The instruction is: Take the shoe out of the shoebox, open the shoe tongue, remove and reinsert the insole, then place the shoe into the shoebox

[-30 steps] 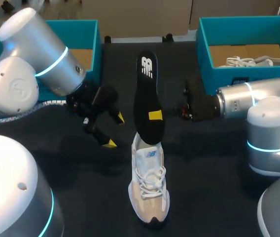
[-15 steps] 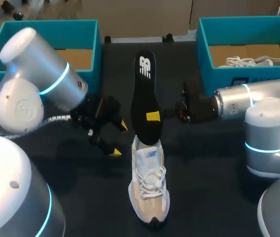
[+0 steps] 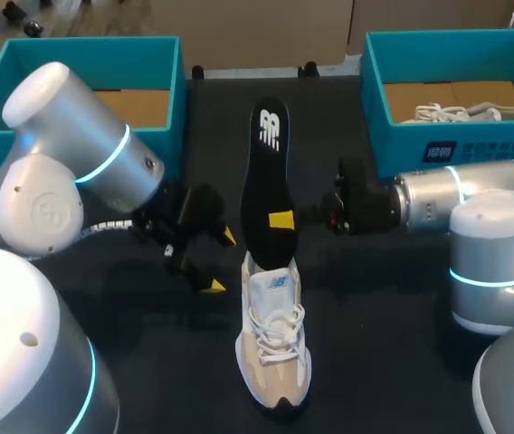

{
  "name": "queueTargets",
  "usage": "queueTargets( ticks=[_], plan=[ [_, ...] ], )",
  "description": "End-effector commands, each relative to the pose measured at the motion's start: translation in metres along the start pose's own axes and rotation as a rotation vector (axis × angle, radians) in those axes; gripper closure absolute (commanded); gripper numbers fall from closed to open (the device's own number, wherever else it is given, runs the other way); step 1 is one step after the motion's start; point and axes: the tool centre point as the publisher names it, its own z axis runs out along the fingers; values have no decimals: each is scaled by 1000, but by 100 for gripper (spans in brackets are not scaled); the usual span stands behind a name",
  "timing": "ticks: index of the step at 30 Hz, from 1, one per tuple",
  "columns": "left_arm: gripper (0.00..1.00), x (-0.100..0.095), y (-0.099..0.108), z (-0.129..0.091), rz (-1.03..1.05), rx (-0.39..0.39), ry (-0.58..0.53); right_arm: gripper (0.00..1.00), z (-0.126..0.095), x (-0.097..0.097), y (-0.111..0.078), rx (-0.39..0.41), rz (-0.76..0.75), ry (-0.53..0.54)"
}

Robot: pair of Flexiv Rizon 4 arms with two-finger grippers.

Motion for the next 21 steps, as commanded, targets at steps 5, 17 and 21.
queueTargets(
  ticks=[5, 17, 21],
  plan=[
    [0, 0, -3, 8, -7, -19, -1, 100, 11, 5, 0, -38, -24, -25],
    [0, 0, -3, 8, -7, -19, -1, 100, 11, 2, -4, -108, -34, -62],
    [0, 0, -3, 8, -7, -19, -1, 100, 10, 1, -9, -117, -36, -70]
  ],
)
